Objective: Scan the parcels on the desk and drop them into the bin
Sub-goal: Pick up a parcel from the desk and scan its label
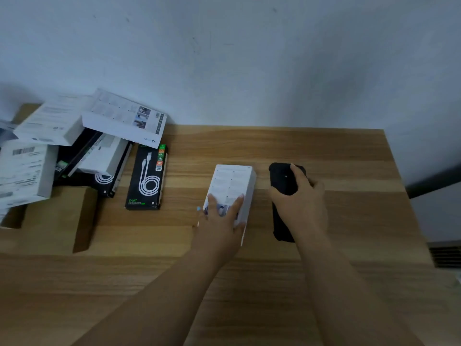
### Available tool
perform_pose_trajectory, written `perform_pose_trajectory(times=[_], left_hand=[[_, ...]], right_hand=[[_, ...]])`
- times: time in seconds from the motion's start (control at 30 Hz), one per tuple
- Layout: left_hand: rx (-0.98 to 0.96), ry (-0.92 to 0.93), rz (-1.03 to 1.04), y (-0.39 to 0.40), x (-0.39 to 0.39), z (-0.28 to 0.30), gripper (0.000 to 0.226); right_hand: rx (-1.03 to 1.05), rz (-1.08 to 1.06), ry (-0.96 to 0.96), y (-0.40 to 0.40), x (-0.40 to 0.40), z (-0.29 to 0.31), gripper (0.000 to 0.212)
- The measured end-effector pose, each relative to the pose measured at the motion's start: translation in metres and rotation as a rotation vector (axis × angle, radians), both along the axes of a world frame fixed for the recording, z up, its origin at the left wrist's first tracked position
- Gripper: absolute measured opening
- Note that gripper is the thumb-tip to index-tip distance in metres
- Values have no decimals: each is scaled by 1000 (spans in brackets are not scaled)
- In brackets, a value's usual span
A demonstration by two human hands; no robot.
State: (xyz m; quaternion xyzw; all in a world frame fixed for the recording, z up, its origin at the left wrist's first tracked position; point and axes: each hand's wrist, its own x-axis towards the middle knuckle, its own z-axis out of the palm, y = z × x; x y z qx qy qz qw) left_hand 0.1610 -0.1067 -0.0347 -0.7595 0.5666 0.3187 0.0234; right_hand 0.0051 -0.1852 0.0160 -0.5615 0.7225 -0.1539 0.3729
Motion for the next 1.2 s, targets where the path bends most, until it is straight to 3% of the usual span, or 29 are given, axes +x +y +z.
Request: perform_pose_trajectory(times=[0.13, 0.33, 0.53, 0.7, 0.83, 1.03, 1.2], left_hand=[[-25, 98, 53, 10, 4, 8, 56], [-80, 40, 107, 14, 34, 19, 70], [-151, -92, 244, 29, 64, 23, 57], [-172, 125, 404, 28, 74, 12, 81], [-165, 142, 390, 19, 86, 5, 78], [-299, 198, 421, 1, 100, -7, 64], [-117, 53, 393, -8, 85, -15, 111]], right_hand=[[5, 11, -11, 9, 2, 10, 72], [17, 89, -22, 19, 29, 13, 73], [7, 127, -38, 28, 51, 12, 73], [3, 137, -11, 31, 64, 9, 73], [15, 124, -8, 31, 69, 5, 73], [41, 106, -21, 33, 74, -3, 73], [52, 102, 9, 31, 70, -10, 77]])
